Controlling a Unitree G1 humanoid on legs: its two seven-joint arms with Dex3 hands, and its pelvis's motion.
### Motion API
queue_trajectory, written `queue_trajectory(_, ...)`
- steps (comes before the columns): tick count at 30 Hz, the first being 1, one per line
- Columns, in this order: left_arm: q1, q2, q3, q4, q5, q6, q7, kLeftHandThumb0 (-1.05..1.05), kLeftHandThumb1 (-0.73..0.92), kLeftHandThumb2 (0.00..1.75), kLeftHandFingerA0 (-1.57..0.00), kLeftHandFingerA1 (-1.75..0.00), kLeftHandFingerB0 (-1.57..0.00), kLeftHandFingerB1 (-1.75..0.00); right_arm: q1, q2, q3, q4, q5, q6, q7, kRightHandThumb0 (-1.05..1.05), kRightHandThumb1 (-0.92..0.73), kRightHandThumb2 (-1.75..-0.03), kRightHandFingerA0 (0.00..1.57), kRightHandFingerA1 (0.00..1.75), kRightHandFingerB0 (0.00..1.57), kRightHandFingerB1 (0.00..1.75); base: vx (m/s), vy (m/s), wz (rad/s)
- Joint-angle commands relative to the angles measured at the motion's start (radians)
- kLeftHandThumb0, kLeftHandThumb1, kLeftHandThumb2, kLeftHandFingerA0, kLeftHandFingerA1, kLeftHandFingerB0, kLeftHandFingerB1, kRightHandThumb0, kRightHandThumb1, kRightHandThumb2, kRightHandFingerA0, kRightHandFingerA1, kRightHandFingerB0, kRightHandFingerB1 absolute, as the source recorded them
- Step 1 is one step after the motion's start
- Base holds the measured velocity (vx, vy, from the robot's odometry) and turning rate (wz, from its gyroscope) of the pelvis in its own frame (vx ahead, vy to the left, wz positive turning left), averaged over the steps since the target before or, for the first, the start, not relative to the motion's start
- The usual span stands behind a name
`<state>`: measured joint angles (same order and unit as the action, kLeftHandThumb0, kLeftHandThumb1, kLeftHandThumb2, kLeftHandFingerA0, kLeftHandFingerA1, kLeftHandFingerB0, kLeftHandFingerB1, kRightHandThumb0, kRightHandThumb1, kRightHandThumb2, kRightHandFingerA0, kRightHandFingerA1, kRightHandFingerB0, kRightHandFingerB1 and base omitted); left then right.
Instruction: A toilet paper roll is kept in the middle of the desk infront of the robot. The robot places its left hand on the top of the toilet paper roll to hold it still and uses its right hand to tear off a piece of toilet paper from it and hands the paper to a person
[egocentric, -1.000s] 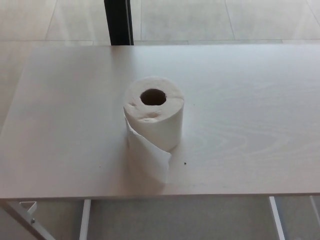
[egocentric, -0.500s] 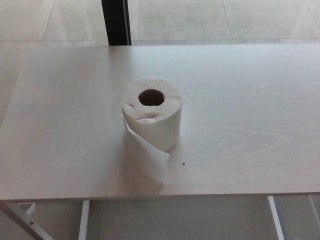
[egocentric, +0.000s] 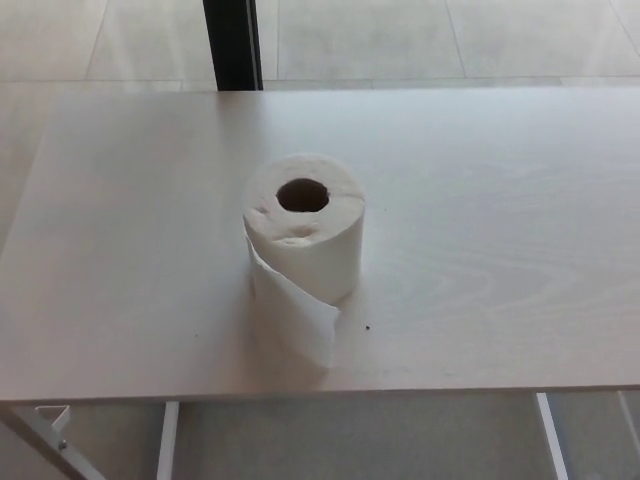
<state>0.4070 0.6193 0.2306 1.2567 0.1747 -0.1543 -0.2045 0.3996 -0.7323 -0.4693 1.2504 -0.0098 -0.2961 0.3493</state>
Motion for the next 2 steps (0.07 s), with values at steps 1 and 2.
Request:
queue_trajectory(1,0.008,0.017,-0.021,0.010,-0.015,-0.002,-0.005,-0.45,0.77,0.63,-0.62,-0.50,-0.51,-0.41,0.009,-0.023,0.011,-0.001,0.027,-0.015,0.002,-0.45,-0.65,-0.59,0.81,0.66,0.64,0.50,0.00,0.000,0.00)
queue_trajectory(2,0.008,0.017,-0.021,0.010,-0.015,-0.002,-0.005,-0.45,0.77,0.63,-0.62,-0.50,-0.51,-0.41,0.009,-0.023,0.011,-0.001,0.027,-0.015,0.002,-0.45,-0.65,-0.59,0.81,0.66,0.64,0.50,0.00,0.000,0.00)
